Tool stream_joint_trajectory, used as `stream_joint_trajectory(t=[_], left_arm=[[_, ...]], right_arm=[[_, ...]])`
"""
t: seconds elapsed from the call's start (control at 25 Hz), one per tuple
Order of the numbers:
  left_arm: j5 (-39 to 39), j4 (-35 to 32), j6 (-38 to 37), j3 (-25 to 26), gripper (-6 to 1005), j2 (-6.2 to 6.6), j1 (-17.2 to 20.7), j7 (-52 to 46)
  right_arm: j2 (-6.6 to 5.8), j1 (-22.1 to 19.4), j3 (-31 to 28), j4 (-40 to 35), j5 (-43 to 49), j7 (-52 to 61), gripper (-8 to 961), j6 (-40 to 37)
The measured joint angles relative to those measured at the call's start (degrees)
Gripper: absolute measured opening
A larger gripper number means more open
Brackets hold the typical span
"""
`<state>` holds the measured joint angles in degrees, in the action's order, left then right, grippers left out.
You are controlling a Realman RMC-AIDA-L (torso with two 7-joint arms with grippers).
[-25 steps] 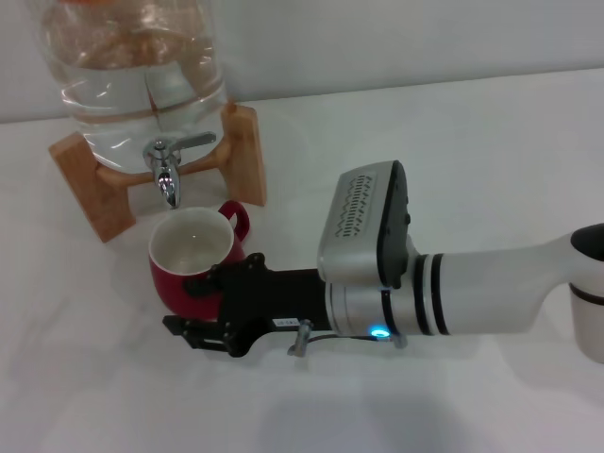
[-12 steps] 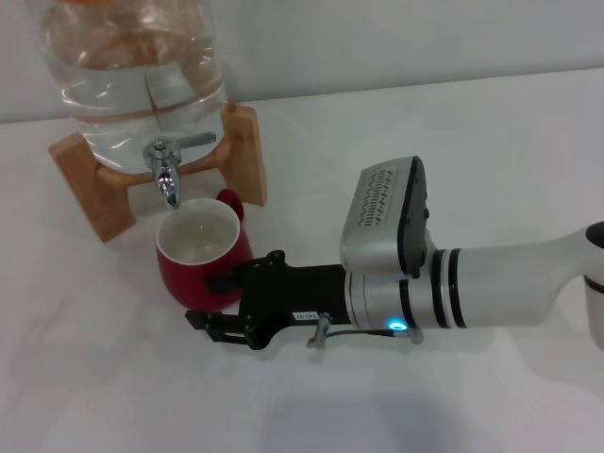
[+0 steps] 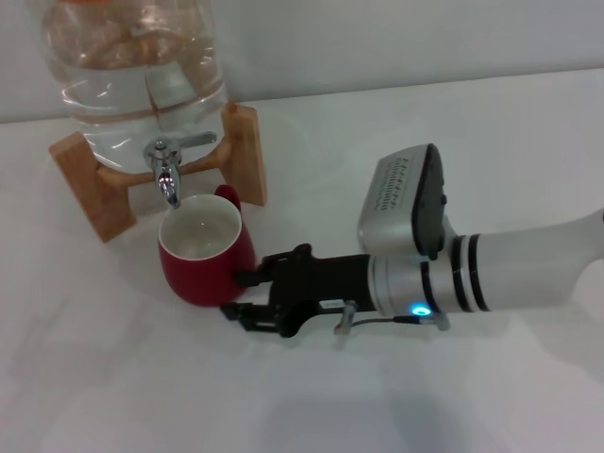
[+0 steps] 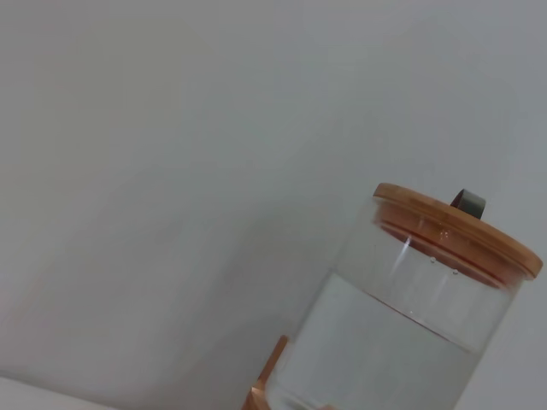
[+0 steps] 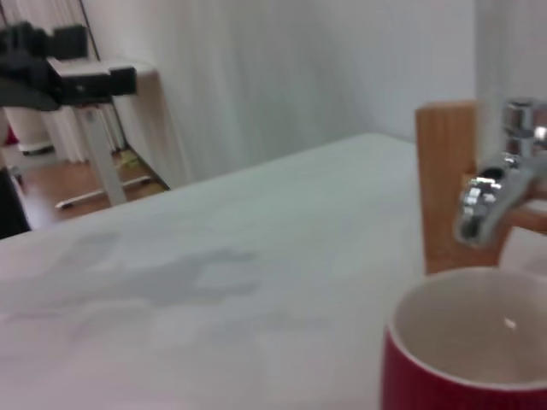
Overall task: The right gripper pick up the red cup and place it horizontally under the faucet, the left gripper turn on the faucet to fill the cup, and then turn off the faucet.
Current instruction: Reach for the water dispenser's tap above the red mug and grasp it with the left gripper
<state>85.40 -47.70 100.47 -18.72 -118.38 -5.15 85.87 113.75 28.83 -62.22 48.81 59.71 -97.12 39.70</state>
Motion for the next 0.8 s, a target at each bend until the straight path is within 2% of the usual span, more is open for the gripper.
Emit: stream_joint_trajectory(t=[0.2, 0.44, 0.8], left_arm=[[-0.2, 0.1, 0.0, 0.0, 892, 0.00, -0.3, 0.0], [-0.1, 0.2, -0.1, 0.0, 892, -0.06, -0.5, 0.0], [-0.2, 0.2, -0.4, 0.0, 892, -0.07, -1.5, -0.3]], right_arm=[[0.27, -2.2, -4.2, 0.2, 3.2, 0.5, 467, 1.2], [-0.23, -4.0, -7.9, 0.2, 3.8, 0.3, 470, 2.4], [1.36, -4.0, -8.2, 0.2, 3.8, -1.1, 475, 2.7]])
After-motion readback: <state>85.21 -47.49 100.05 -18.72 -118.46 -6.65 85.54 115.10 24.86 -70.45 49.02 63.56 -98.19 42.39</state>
